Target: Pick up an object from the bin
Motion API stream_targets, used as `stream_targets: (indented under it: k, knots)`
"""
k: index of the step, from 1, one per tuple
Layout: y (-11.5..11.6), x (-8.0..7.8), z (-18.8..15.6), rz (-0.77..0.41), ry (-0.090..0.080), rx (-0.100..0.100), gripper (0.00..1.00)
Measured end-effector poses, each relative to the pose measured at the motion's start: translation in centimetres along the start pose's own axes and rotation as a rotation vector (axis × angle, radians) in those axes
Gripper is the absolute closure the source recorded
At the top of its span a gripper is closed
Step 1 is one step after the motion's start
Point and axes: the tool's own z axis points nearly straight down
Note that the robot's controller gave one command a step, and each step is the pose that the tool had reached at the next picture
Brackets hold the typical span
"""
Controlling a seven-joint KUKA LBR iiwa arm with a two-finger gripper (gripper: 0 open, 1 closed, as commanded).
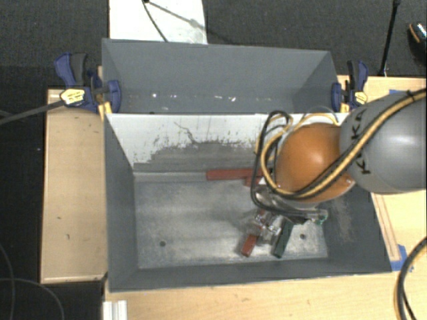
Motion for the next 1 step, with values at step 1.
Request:
stream_targets:
  k: [1]
  knots:
    - [-1.35,1.88,-16.36,0.025,-0.006,0.008,1.00]
